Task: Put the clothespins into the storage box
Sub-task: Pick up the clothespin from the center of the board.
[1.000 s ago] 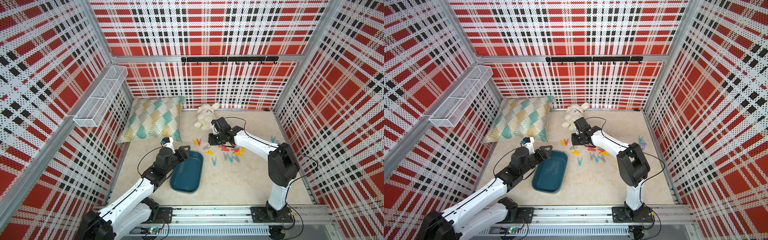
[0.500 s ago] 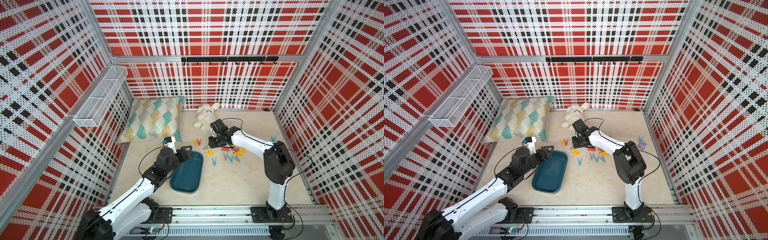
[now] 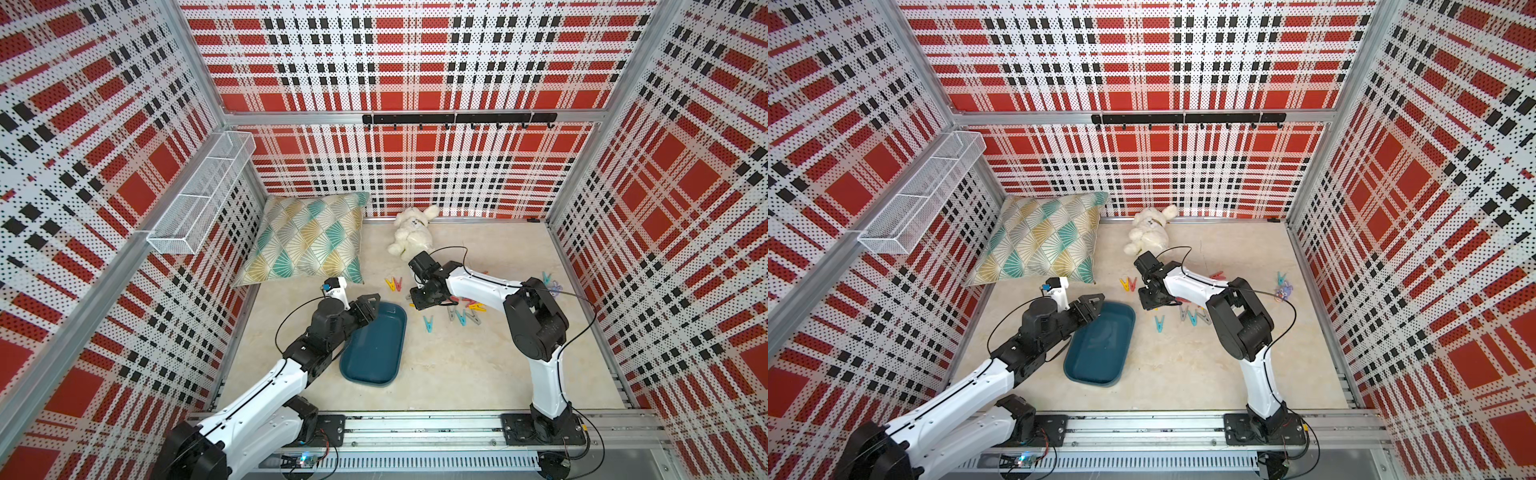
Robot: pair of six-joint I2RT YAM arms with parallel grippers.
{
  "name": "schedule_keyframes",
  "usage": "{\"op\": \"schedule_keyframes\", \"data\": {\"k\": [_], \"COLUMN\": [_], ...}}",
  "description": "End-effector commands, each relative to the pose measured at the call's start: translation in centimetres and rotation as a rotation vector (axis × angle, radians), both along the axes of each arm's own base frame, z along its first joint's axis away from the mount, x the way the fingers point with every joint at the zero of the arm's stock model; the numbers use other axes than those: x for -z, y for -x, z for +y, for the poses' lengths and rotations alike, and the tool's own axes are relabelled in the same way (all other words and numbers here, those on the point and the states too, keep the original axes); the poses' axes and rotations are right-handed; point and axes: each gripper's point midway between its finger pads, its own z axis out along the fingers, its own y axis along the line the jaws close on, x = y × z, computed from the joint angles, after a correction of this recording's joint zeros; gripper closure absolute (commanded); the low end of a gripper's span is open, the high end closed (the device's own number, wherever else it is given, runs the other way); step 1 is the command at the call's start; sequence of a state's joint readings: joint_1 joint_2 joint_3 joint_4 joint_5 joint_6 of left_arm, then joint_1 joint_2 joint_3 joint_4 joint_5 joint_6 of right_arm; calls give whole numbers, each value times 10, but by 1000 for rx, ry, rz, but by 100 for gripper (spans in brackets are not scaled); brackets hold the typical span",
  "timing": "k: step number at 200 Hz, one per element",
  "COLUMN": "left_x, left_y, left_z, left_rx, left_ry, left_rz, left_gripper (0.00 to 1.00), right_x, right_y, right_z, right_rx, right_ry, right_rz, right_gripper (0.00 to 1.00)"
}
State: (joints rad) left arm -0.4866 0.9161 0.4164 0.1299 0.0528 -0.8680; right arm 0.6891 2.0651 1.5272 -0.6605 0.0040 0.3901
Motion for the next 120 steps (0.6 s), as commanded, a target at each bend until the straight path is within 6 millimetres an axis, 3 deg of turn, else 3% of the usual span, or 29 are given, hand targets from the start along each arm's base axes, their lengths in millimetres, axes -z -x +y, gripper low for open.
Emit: {"op": "schedule_keyframes", "data": {"k": [1, 62, 120], "left_x": [0, 3, 5], "left_y": [1, 2, 3], "left_z": [1, 2, 4], "left_rx": [-2, -3, -10], "left_ry": [19, 22, 23], "left_rz": [-16, -8, -5], "left_gripper": [40, 40, 40], "right_x": [-1, 1, 9], "right_y": [-8, -15, -11], "right_z": [1, 8, 8], "right_rx": [-10, -22, -31], "right_ry": [28, 34, 28], "right_rz": [-22, -21, 0], "right_gripper": [65, 71, 71]}}
